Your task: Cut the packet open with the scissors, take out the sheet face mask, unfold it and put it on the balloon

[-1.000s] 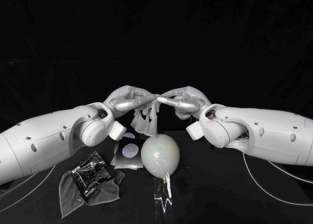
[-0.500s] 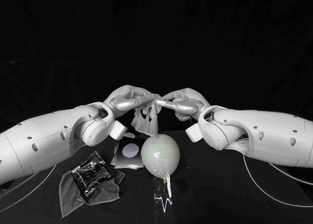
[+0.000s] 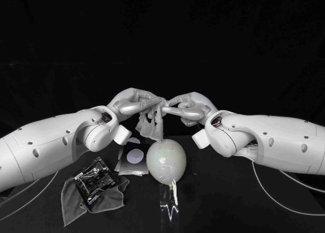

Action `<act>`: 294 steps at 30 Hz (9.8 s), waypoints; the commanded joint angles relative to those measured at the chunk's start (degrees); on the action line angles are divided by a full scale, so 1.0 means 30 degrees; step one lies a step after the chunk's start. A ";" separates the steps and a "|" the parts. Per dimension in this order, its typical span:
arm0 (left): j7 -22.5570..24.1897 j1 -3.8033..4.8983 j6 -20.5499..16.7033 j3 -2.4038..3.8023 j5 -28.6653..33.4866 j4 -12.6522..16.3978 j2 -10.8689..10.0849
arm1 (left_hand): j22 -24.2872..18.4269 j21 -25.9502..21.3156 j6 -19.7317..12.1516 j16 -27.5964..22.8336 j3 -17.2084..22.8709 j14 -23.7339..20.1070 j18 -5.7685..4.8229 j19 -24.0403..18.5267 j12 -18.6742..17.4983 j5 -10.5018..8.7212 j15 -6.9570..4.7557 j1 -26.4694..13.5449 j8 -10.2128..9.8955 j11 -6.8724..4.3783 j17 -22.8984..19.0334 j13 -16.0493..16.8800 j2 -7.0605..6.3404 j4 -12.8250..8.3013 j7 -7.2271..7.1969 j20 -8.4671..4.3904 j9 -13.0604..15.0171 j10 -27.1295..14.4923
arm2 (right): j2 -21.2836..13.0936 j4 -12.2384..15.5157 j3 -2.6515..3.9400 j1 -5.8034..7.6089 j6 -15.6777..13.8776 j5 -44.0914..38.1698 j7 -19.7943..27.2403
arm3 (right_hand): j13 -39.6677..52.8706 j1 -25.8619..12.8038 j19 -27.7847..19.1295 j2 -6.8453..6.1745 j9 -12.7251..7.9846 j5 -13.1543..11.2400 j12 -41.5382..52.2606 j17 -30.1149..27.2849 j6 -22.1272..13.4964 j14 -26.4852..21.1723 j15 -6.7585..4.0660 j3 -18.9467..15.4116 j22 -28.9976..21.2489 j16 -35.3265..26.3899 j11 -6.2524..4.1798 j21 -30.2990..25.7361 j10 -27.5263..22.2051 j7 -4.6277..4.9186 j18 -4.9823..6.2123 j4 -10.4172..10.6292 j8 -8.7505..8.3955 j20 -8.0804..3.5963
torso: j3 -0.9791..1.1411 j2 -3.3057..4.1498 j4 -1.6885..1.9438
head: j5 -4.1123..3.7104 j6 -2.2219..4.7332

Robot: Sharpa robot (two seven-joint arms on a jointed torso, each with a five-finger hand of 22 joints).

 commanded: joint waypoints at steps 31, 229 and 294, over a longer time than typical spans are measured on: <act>0.0204 0.0037 -0.0531 0.0024 0.0177 -0.0153 -0.0038 | 0.0039 0.0100 0.0014 -0.0112 -0.0004 0.0000 0.0392 0.0024 0.0023 0.0067 -0.0071 0.0126 0.0072 0.0036 -0.0004 0.0137 0.0103 -0.0106 0.0120 -0.0060 0.0042 -0.0040 | -0.1071 0.0470 0.0014 0.0025 0.0354 -0.0617 -0.0141 | 0.4607 -0.2729 0.2002 -0.0806 0.0551 0.3152 -0.0459 0.5028 -0.1658 0.2023 0.0402 0.6505 0.5024 0.0079 0.0469 0.0068 0.1690 0.0597 -0.0266 -0.1933 0.1900 0.0330 | 0.0004 -0.0002 -0.0017 | 0.0007 -0.0091; 0.0486 -0.2662 -0.9483 -0.0584 -0.8923 -0.1625 0.2042 | -0.2470 -0.1795 -0.0928 0.0753 -0.2999 -0.1168 0.0295 0.1556 -0.9283 0.0065 0.0594 0.1442 -0.0880 0.0818 0.0545 -0.9690 -0.2932 -0.2495 0.0738 -0.0148 -0.0690 -0.5589 | 0.0377 0.0418 0.0621 0.3410 -0.3627 -0.7978 -0.7440 | 0.4973 -0.3867 0.2002 -0.0815 0.0482 0.2612 0.0118 0.5028 -0.1335 0.2023 0.0247 0.8785 0.5024 0.0079 0.0293 0.0068 0.1988 0.0415 -0.0266 -0.3407 0.2737 0.0201 | 0.0002 -0.0012 0.0014 | -0.0343 0.0153; -0.0271 -0.2671 -0.9195 -0.0569 -0.8706 -0.2051 0.2713 | -0.1165 -0.0068 -0.2161 0.0358 -0.2446 -0.1427 0.0363 -0.0248 -1.0576 0.0060 0.0839 0.1227 -0.1039 0.1129 -0.0503 -1.0902 -0.2978 -0.2561 0.1198 0.0199 -0.1086 -0.4940 | 0.0696 0.0174 0.0609 0.3338 -0.3739 -0.7521 -0.7096 | 0.4973 -0.3888 0.2002 -0.0797 0.0478 0.2461 0.0118 0.5028 -0.1335 0.2023 0.0241 0.8792 0.5024 0.0079 0.0285 0.0068 0.1988 0.0406 -0.0266 -0.3446 0.2763 0.0195 | 0.0000 0.0003 -0.0002 | -0.0344 0.0309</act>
